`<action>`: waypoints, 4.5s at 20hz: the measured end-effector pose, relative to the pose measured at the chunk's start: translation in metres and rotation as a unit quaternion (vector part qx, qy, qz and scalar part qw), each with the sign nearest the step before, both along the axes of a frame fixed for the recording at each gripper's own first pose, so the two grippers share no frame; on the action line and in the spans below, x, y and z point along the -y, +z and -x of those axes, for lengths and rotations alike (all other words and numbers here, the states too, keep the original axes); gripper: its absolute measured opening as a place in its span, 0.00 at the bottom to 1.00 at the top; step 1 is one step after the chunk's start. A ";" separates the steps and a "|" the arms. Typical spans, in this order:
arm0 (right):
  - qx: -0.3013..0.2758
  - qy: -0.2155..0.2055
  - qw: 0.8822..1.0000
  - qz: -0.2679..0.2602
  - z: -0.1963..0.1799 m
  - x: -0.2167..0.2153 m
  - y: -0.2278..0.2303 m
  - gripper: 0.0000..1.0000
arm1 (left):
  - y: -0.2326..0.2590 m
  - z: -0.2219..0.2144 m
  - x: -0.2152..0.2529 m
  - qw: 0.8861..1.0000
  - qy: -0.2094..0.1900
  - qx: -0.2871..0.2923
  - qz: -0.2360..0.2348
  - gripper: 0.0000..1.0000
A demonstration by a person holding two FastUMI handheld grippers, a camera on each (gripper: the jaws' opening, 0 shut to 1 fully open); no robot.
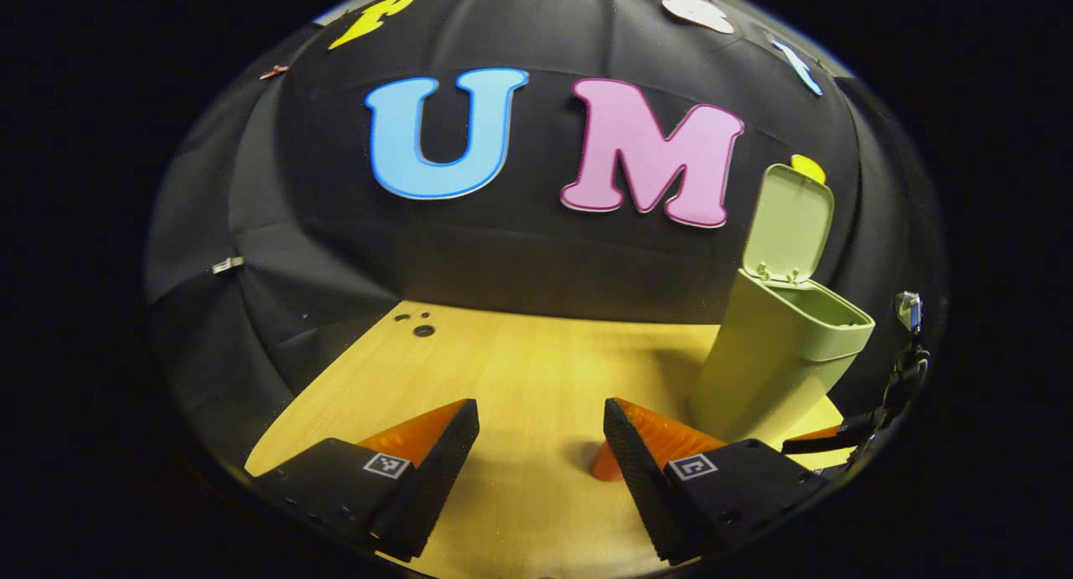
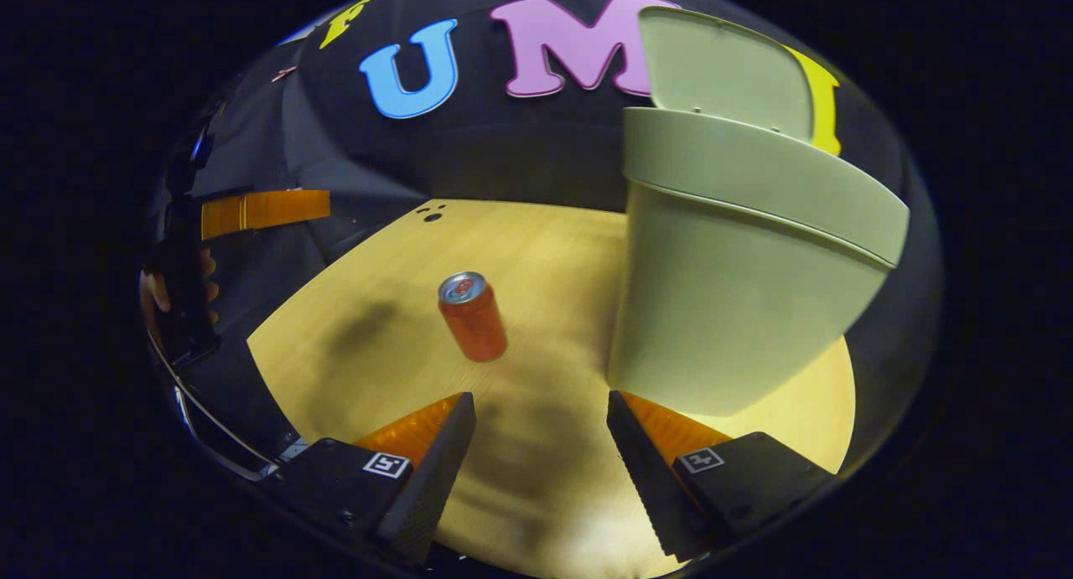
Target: Press the lid of the desktop garbage bin to open it, pick up the crumpled paper on the desktop and throw it into the bin, then pick up the pop can on the desktop and drop it into the bin, and finally close the garbage bin lid.
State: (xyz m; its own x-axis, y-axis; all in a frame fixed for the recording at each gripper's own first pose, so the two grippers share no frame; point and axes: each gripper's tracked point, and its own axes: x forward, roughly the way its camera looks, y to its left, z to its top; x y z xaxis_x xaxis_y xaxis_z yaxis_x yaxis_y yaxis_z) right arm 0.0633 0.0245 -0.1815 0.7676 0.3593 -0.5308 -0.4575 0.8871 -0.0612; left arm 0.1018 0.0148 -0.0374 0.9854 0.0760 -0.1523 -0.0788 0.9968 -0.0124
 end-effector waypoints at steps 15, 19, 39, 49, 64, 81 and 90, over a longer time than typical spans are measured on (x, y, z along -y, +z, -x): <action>-0.022 0.088 0.995 0.042 -0.057 -0.088 -0.050 1.00 | -0.086 0.052 -0.062 0.991 0.110 -0.059 0.039 0.96; -0.022 0.089 0.995 0.048 -0.078 -0.103 -0.059 1.00 | -0.100 0.059 -0.068 0.988 0.125 -0.072 0.055 0.96; -0.009 0.072 0.995 0.070 -0.104 -0.127 -0.052 0.81 | -0.096 0.060 -0.053 0.990 0.090 -0.084 0.062 0.96; 0.081 0.042 0.995 0.043 -0.068 -0.131 0.079 0.81 | -0.108 0.053 -0.036 0.996 -0.004 -0.081 0.031 0.99; 0.205 -0.013 0.979 -0.018 -0.027 -0.104 0.228 0.81 | -0.114 0.055 -0.039 0.994 -0.070 -0.083 0.017 0.96; 0.247 -0.138 0.956 -0.077 -0.096 0.075 0.279 0.81 | -0.082 -0.014 0.059 0.993 -0.083 -0.083 0.010 0.99; 0.226 -0.164 0.958 -0.062 -0.112 0.114 0.254 0.82 | -0.092 -0.020 0.079 0.991 -0.088 -0.104 -0.002 0.96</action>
